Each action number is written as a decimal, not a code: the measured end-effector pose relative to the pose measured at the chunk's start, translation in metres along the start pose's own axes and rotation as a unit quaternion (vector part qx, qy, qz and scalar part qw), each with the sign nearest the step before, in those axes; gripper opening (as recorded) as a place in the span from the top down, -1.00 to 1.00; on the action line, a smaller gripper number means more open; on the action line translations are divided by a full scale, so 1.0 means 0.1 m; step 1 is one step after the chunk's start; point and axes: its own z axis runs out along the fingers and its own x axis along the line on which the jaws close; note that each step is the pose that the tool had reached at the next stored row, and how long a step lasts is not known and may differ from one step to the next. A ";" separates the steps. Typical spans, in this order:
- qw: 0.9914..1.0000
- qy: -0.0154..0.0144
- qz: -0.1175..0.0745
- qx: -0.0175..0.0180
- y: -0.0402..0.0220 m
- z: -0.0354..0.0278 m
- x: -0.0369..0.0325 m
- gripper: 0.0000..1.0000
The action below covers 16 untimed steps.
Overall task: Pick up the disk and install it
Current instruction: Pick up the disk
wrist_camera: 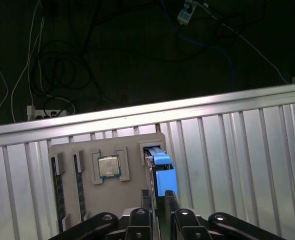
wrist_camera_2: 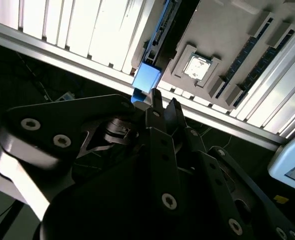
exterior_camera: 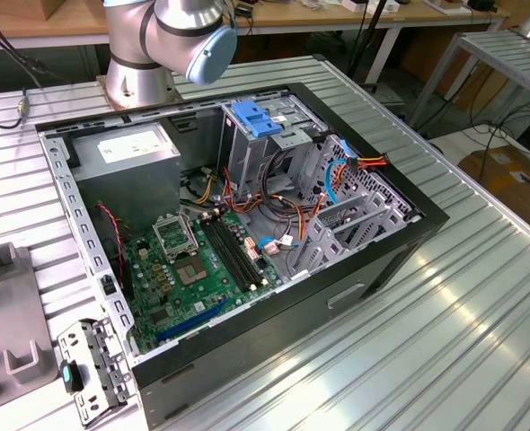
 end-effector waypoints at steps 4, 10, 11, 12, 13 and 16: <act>1.000 0.001 -0.006 0.007 0.002 0.029 -0.011 0.51; 1.000 0.001 -0.025 0.009 0.021 0.127 -0.062 0.47; 1.000 0.001 -0.028 0.009 0.033 0.154 -0.060 0.35; 1.000 0.001 -0.029 0.009 0.040 0.171 -0.059 0.35; 0.999 0.001 -0.032 0.009 0.048 0.198 -0.057 0.35; 0.999 0.001 -0.033 0.009 0.050 0.254 -0.055 0.20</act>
